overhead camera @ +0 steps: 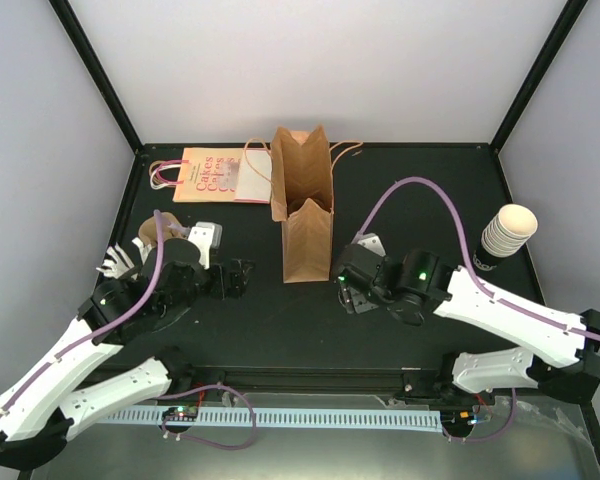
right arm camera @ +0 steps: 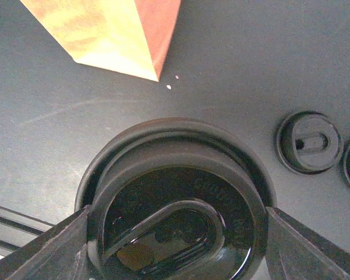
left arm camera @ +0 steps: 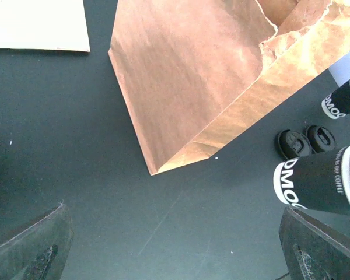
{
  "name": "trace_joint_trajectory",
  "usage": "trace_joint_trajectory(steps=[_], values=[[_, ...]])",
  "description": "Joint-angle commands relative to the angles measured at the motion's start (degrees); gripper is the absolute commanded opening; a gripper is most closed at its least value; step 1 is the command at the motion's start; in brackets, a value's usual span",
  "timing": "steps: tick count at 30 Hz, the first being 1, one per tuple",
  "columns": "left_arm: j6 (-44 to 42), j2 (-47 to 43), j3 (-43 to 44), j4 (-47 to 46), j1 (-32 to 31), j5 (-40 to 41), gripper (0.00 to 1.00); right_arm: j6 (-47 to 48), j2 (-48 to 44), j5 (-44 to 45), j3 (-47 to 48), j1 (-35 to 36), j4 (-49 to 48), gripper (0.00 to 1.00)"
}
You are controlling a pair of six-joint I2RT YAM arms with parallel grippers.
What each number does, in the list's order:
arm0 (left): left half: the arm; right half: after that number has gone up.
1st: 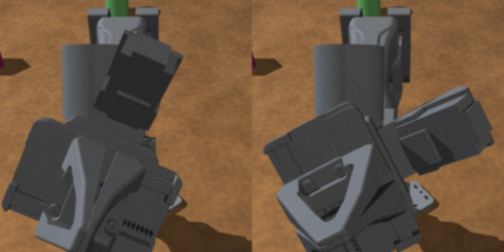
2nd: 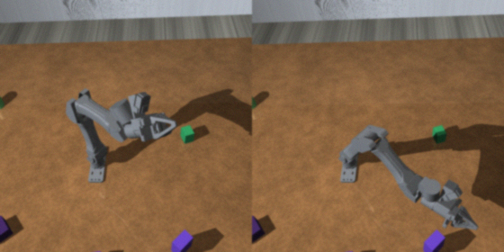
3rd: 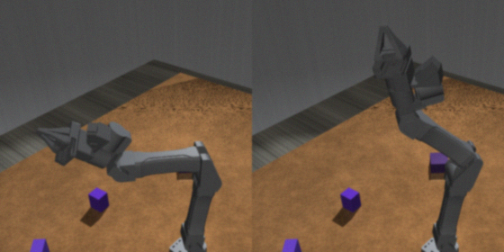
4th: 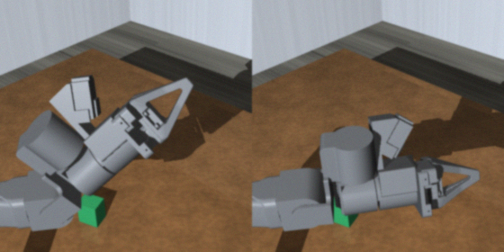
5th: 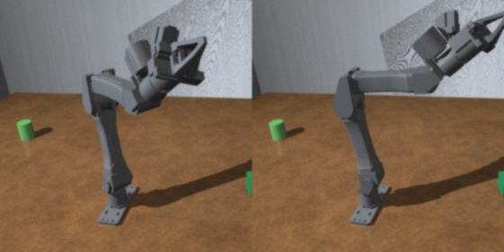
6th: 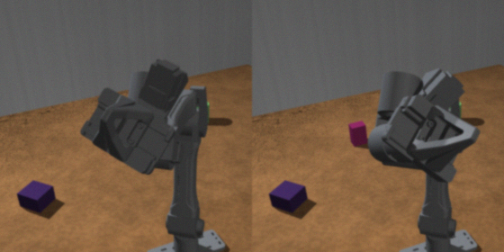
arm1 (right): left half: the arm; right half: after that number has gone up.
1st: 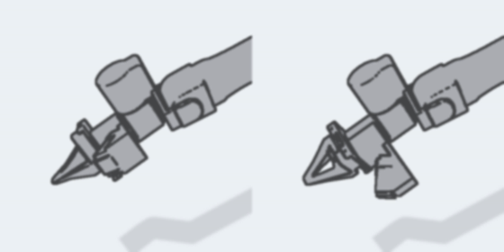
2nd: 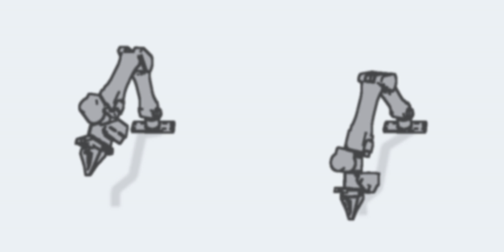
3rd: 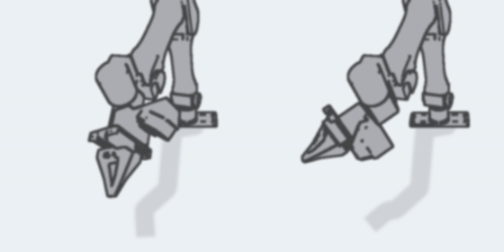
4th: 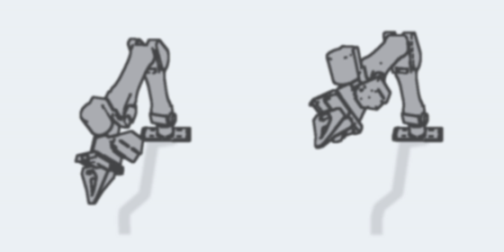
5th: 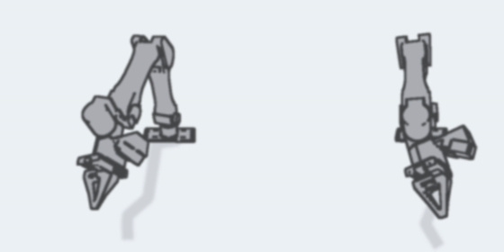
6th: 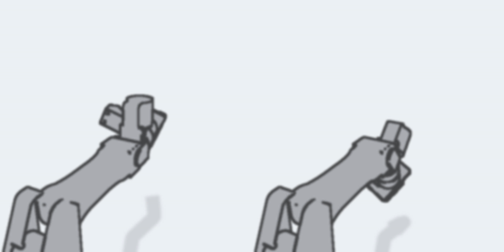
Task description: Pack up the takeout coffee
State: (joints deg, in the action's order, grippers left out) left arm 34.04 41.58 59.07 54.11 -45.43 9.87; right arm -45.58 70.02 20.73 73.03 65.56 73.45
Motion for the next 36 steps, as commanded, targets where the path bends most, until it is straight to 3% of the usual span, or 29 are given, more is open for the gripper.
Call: trace_joint_trajectory(steps=[1,21,36], values=[[-0.83,-0.52,1.55,-2.53,0.34,0.68,0.99,2.80,-2.47,2.68,5.68,-0.23,2.01,0.75],[-3.09,0.98,6.08,-5.16,0.41,-0.43,0.99,9.30,-4.74,3.52,22.97,-0.27,3.89,0.75],[-2.98,19.82,19.11,-6.90,7.27,-7.53,0.99,16.21,0.67,10.00,37.17,-0.50,0.47,0.75]])
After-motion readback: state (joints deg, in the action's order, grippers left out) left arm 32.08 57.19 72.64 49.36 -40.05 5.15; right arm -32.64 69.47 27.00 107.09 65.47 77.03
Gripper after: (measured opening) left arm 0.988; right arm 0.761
